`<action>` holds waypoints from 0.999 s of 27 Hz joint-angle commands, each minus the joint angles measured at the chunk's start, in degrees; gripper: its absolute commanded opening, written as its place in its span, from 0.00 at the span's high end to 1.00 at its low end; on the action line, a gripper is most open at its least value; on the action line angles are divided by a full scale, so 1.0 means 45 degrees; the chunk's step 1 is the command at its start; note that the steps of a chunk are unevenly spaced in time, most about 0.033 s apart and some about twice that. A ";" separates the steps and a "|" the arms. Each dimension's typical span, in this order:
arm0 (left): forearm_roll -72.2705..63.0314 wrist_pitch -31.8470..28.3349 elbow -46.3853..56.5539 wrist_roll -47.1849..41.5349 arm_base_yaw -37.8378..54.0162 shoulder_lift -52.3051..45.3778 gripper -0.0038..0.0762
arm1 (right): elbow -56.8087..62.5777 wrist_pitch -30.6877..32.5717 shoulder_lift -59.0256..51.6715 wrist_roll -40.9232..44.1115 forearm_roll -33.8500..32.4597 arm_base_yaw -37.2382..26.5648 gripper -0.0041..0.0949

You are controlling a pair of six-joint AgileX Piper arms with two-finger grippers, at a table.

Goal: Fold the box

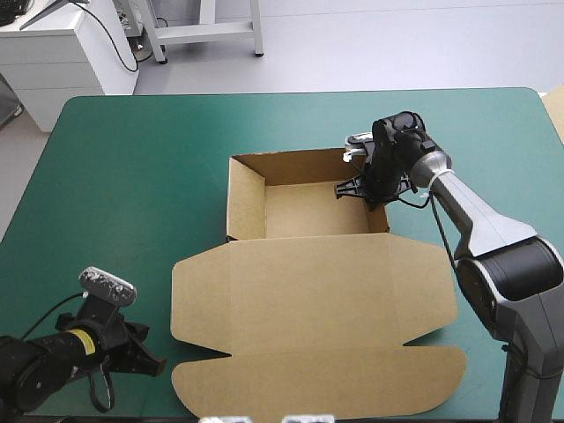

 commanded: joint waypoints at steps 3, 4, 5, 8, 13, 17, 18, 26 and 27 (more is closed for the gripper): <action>-0.0193 -0.0810 0.0768 -0.0147 -0.0010 -0.1643 0.96 | -0.0163 0.0256 -0.0630 0.0068 0.0000 -0.0027 0.98; -0.0193 -0.0787 0.0768 -0.0164 -0.0010 -0.1843 0.96 | -0.0187 0.0256 -0.0630 0.0089 0.0000 -0.0139 0.98; -0.0193 -0.0787 0.0768 -0.0164 -0.0010 -0.2030 0.96 | -0.0207 0.0256 -0.0660 0.0221 0.0155 -0.0376 0.98; -0.0193 -0.0659 0.0768 -0.0179 -0.0010 -0.2141 0.96 | -0.0236 0.0256 -0.0852 0.0281 0.0137 -0.0953 0.98; -0.0067 0.0073 0.0787 -0.0179 -0.0010 -0.2141 0.96 | -0.0236 0.0256 -0.1701 -0.0021 -0.0140 -0.2673 0.98; -0.0067 0.0448 0.0787 -0.0179 -0.0010 -0.2141 0.96 | -0.0205 0.0256 -0.2496 -0.0420 -0.0140 -0.4714 0.98; -0.0067 0.0503 0.0787 -0.0179 -0.0010 -0.2141 0.96 | -0.0174 0.0256 -0.2686 -0.0595 -0.0140 -0.5298 0.98; -0.0096 0.0228 0.0787 -0.0179 -0.0010 -0.2141 0.96 | -0.0144 0.0256 -0.3244 -0.1759 -0.0140 -0.9430 0.98; -0.0096 0.0197 0.0787 -0.0179 -0.0010 -0.2141 0.96 | -0.0144 0.0256 -0.3244 -0.1811 -0.0140 -0.9872 0.98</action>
